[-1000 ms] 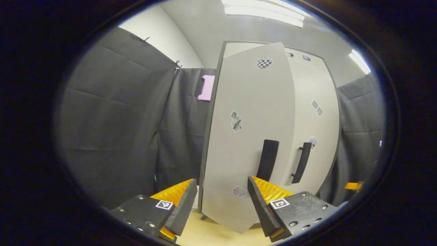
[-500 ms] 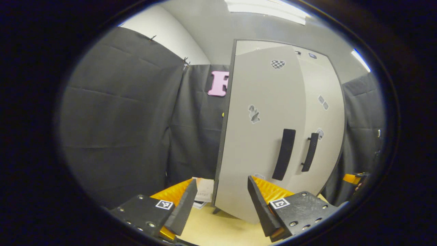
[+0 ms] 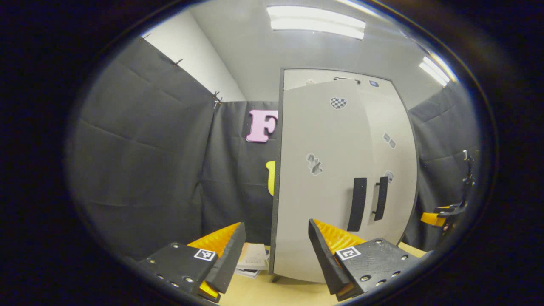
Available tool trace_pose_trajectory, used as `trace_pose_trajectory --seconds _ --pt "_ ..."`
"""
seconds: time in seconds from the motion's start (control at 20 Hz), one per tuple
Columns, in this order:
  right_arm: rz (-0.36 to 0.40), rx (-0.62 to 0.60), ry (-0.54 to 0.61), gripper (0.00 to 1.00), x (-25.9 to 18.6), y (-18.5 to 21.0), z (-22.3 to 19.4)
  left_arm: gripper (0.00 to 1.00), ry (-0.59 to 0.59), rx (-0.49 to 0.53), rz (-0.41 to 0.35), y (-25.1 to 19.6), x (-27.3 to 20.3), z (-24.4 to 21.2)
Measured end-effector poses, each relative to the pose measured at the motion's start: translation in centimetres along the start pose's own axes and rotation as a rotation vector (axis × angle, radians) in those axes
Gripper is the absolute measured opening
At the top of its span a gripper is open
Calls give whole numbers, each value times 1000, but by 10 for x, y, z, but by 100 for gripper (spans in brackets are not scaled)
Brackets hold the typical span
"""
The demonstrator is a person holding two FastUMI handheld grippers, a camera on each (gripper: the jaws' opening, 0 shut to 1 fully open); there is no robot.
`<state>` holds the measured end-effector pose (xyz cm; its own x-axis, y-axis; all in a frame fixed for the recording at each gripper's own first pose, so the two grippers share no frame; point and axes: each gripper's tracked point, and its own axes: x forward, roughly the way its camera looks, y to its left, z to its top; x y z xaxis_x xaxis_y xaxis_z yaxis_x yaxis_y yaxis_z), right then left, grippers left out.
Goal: Grab one shoe with the right hand and put it into the shoe cabinet, grab the other shoe with the left hand and put it into the shoe cabinet; then close the right door with the right hand and the left door with the left hand.
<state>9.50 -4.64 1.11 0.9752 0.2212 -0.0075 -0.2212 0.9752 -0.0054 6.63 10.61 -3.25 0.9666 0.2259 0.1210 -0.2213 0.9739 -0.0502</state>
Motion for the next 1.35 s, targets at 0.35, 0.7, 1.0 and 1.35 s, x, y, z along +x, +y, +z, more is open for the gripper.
trace_pose_trajectory --seconds 0.35,0.7,1.0,1.35 --pt "21 48 113 98 -45 30 -46 86 -26 -57 -66 4 17 -16" --pt "-12 56 135 98 -53 29 -55 86 22 -56 -136 -16 49 -34" --pt "-52 92 153 98 -59 21 -63 86 62 -64 -174 -28 55 -51" --pt "-82 64 195 98 -73 16 -79 86 157 -31 -240 -50 46 -90"
